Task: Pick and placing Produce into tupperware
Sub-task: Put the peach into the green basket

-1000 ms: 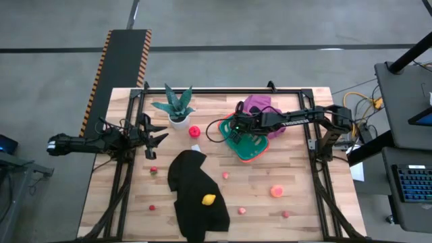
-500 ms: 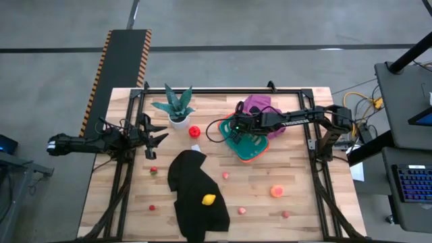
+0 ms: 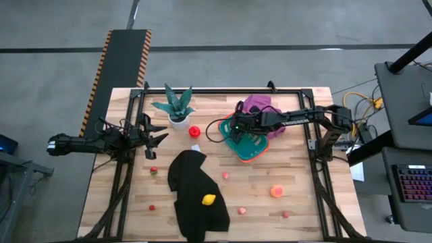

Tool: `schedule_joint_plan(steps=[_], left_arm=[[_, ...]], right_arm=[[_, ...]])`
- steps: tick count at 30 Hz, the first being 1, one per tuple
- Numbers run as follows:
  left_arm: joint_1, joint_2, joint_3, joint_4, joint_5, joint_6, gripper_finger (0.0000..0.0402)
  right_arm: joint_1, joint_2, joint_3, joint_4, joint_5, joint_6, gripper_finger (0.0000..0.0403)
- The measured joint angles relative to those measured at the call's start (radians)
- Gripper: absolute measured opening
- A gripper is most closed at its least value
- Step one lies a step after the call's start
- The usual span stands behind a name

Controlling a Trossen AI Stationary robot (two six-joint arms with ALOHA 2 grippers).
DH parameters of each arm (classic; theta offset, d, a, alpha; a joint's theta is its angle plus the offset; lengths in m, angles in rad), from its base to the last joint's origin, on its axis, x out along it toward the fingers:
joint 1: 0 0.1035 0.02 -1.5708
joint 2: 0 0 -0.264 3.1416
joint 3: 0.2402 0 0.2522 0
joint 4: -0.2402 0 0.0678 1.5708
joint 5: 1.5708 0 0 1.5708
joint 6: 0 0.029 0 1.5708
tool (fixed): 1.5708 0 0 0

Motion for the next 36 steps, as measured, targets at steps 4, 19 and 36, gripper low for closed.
schedule_joint_plan(steps=[4, 19, 36], left_arm=[[0.0, 0.0, 0.0, 0.0, 0.0, 0.0, 0.0108], [0.0, 0.0, 0.0, -0.005, 0.0, -0.005, 0.0108], [0.0, 0.002, 0.0, -0.005, 0.0, -0.004, 0.0108]], right_arm=[[0.005, -0.017, 0.036, -0.061, -0.028, -0.002, 0.016], [0.174, -0.292, 0.045, -0.148, -0.268, -0.006, 0.0133], [0.58, -0.533, 0.043, -0.07, -0.483, -0.071, 0.0134]])
